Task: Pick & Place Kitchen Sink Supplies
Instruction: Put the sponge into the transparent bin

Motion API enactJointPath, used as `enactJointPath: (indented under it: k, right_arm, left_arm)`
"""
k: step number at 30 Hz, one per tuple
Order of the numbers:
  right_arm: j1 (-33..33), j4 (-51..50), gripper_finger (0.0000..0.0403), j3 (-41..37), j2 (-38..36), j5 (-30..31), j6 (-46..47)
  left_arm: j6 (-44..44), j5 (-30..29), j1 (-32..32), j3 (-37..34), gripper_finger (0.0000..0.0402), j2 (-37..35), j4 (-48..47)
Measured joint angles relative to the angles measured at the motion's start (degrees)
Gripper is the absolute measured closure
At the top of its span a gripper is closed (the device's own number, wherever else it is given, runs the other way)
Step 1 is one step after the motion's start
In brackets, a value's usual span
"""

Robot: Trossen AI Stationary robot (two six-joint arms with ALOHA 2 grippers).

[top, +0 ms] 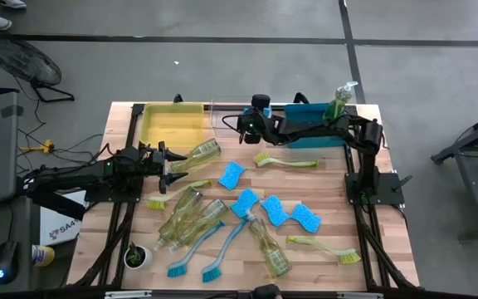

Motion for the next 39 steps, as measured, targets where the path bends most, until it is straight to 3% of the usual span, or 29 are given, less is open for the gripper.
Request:
enactJointPath:
  k: [6, 17, 27, 30, 39]
  right_arm:
    - [0.0, 0.0, 0.038, 0.0, 0.0, -0.2, 0.2]
    - [0.0, -0.3, 0.0257, 0.0, -0.1, -0.2, 1.5]
    - [2.8, -3.9, 0.0215, 0.0, -3.5, 3.1, 5.5]
    - [4.5, -11.9, 0.0215, 0.0, -6.4, -0.3, 12.0]
    - [9.9, -37.5, 0.0218, 0.0, -11.8, -18.3, 28.0]
  left_arm:
    - [0.0, 0.0, 0.0, 0.0, 0.0122, 0.0, 0.0]
    - [0.0, 0.0, 0.0, 0.0, 0.0122, 0.0, 0.0]
    - [0.0, 0.0, 0.0, 0.0, 0.0122, 0.0, 0.0]
    - [0.0, 0.0, 0.0, 0.0, 0.0122, 0.0, 0.0]
    - [0.0, 0.0, 0.0, 0.0, 0.0122, 0.0, 0.0]
